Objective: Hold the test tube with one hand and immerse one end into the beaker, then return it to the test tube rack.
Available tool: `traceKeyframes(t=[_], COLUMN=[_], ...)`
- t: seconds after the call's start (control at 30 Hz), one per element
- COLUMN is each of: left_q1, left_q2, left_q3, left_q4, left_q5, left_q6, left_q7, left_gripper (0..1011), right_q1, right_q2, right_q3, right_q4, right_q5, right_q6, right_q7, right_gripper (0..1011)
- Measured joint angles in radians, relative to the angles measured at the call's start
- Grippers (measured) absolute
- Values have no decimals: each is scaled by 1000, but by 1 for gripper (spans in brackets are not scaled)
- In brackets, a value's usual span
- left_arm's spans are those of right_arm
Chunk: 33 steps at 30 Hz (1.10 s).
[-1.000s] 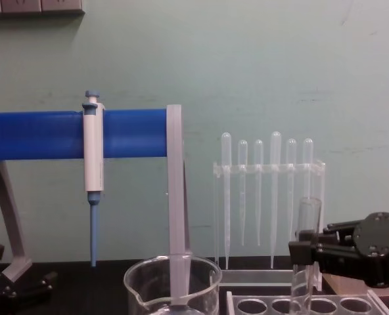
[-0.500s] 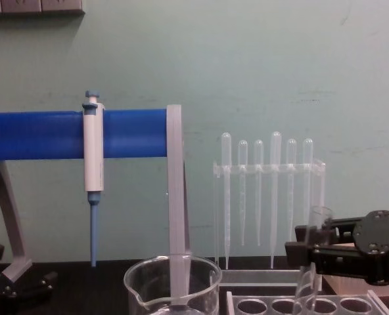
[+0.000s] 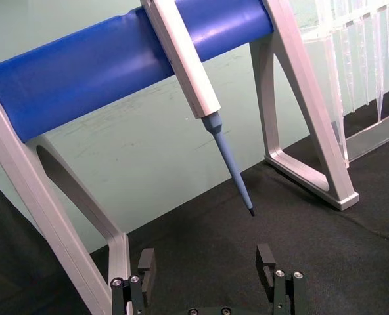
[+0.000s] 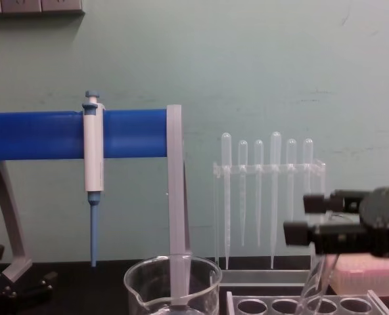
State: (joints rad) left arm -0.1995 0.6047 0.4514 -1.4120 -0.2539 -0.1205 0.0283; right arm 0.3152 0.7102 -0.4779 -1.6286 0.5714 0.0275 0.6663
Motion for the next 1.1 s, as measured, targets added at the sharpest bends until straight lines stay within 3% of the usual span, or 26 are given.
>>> traceKeyframes(t=[0.2, 0.3, 0.53, 0.7, 0.8, 0.93, 1.1], left_q1=[0, 0, 0, 0, 0, 0, 0], left_q2=[0, 0, 0, 0, 0, 0, 0], left_q3=[0, 0, 0, 0, 0, 0, 0], left_q4=[0, 0, 0, 0, 0, 0, 0], left_q5=[0, 0, 0, 0, 0, 0, 0], left_q6=[0, 0, 0, 0, 0, 0, 0], left_q7=[0, 0, 0, 0, 0, 0, 0], left_gripper=[1000, 1000, 1000, 1000, 1000, 1000, 1000], right_q1=[-30, -45, -118, -166, -206, -231, -238], right_q2=[6, 8, -10, -40, -73, -102, -140], right_q3=[49, 72, 166, 216, 247, 255, 247], right_q4=[-50, -76, -153, -179, -199, -203, -165], right_q5=[41, 62, 128, 143, 120, 68, 1], right_q6=[2, 16, 70, 93, 106, 110, 95], right_q7=[-30, -54, -209, -323, -436, -524, -589], right_gripper=[998, 1002, 1003, 1003, 1002, 1003, 1002])
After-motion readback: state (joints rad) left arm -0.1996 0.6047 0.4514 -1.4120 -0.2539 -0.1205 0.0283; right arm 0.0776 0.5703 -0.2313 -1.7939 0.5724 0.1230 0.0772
